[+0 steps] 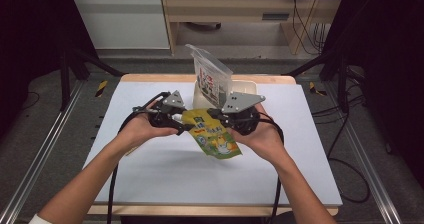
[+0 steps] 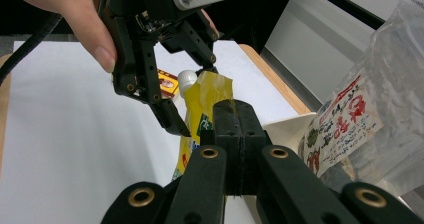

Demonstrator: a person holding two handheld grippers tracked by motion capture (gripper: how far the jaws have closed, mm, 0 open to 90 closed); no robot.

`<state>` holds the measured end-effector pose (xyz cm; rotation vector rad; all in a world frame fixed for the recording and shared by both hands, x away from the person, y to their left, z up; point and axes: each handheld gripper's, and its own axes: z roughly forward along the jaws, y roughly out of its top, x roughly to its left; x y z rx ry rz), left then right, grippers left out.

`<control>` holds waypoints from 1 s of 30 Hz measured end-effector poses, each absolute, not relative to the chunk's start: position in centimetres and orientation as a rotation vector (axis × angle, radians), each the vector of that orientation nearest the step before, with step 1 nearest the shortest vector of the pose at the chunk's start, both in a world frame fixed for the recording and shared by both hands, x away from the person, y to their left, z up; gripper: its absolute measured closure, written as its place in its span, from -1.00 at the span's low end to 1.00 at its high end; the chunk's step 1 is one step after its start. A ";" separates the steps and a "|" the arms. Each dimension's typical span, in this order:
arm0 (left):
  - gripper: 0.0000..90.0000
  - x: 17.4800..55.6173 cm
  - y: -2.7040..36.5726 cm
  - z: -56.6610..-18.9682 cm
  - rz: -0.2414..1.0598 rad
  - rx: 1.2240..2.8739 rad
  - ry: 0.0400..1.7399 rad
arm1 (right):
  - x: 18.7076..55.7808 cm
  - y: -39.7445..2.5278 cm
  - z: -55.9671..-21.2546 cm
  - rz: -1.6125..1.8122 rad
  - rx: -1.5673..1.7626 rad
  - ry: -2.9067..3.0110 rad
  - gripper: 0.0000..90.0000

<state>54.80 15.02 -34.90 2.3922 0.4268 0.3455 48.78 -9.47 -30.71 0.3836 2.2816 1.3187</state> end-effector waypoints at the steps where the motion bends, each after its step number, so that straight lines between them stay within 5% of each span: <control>1: -0.02 54.8 15.0 -34.9 0.344 2.399 0.422 | 48.8 -9.5 -30.7 1.320 0.385 2.282 1.00; 9: 0.47 54.5 14.8 -34.7 0.313 2.432 0.396 | 48.9 -9.9 -30.8 1.322 0.393 2.283 1.00; 30: 0.55 53.4 13.1 -32.3 0.495 2.534 0.297 | 49.1 -12.1 -31.5 1.250 0.451 2.329 1.00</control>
